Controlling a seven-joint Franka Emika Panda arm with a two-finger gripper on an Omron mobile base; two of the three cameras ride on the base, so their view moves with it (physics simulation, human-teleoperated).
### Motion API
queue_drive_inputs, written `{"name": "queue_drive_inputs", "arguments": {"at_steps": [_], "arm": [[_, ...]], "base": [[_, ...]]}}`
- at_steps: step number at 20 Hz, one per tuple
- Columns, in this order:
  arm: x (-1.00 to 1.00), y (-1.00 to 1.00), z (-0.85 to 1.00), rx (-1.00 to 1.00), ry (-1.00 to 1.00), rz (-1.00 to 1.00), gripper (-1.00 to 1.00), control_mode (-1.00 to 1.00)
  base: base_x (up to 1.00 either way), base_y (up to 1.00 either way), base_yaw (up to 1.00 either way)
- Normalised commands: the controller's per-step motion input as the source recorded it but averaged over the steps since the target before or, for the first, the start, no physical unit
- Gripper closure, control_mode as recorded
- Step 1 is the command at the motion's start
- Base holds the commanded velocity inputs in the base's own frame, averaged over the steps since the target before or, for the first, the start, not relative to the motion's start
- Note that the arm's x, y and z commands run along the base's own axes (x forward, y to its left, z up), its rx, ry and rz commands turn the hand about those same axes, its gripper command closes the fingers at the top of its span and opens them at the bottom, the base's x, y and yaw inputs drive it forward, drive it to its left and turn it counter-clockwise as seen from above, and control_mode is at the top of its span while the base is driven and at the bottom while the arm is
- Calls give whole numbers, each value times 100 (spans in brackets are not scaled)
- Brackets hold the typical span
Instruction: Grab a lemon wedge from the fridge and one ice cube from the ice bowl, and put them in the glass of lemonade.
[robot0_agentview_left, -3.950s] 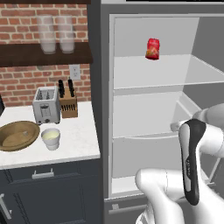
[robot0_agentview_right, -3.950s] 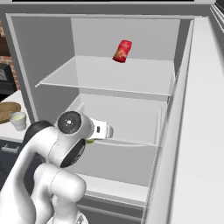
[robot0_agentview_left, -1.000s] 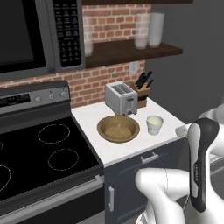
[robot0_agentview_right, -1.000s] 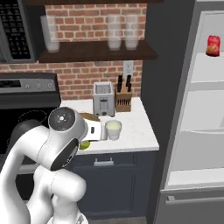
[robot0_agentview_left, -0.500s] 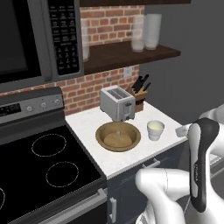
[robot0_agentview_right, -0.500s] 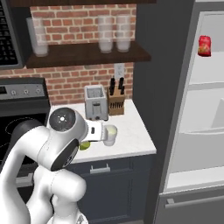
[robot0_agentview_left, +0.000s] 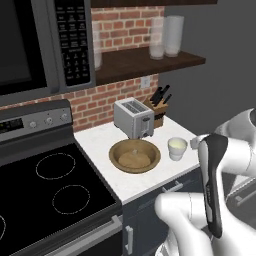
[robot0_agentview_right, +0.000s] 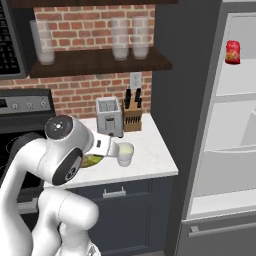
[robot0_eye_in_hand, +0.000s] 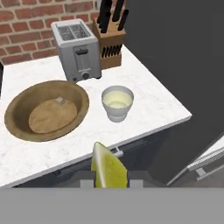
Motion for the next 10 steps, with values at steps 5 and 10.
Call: {"name": "queue_drive_inputs", "arguments": {"at_steps": [5,10], "arm": [[46,9,-11,0,0,-10,100,-100],[64,0,-5,0,0,-7,100,-100]], "base": [[0,0,0],[0,0,0]]}}
